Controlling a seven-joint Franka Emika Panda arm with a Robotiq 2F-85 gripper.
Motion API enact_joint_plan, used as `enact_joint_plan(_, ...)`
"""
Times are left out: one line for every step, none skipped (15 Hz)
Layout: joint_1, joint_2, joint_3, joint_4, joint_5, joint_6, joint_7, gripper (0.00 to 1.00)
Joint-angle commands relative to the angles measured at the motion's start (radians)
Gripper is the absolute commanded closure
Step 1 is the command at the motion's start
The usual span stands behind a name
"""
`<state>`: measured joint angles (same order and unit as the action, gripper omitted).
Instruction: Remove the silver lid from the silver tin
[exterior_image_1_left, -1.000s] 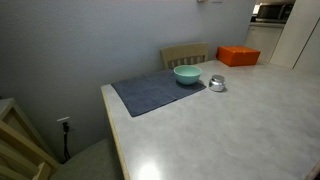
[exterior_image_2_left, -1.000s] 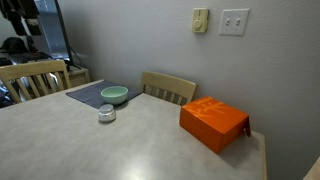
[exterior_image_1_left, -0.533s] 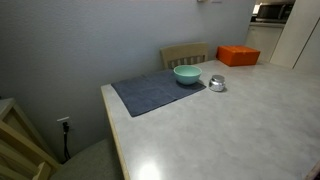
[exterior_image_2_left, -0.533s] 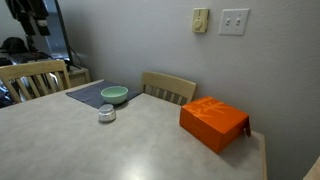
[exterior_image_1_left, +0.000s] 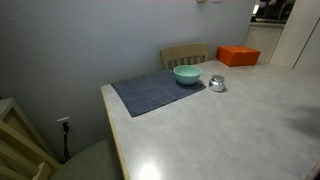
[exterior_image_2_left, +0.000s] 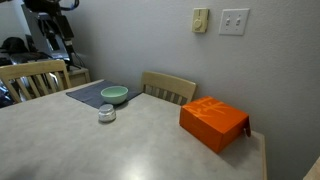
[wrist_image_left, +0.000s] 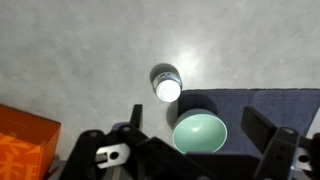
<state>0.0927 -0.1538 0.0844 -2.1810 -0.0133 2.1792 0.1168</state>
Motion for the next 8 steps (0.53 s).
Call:
enact_joint_plan(-0.011,0.145,-0.007,0.077,0.014,0.002,-0.021,0.00)
enact_joint_plan(-0.013,0.184,-0.008,0.099,0.000,-0.006,-0.015,0.00)
enact_joint_plan(-0.014,0.220,-0.011,0.121,-0.006,-0.007,-0.014,0.00)
enact_joint_plan(-0.014,0.256,-0.013,0.146,-0.011,-0.004,-0.014,0.00)
enact_joint_plan(-0.014,0.288,-0.016,0.169,-0.007,-0.010,-0.019,0.00)
enact_joint_plan(-0.016,0.324,-0.020,0.197,-0.003,-0.015,-0.022,0.00)
enact_joint_plan(-0.017,0.359,-0.022,0.224,0.004,-0.021,-0.025,0.00)
enact_joint_plan(-0.018,0.399,-0.026,0.254,0.009,-0.043,-0.028,0.00)
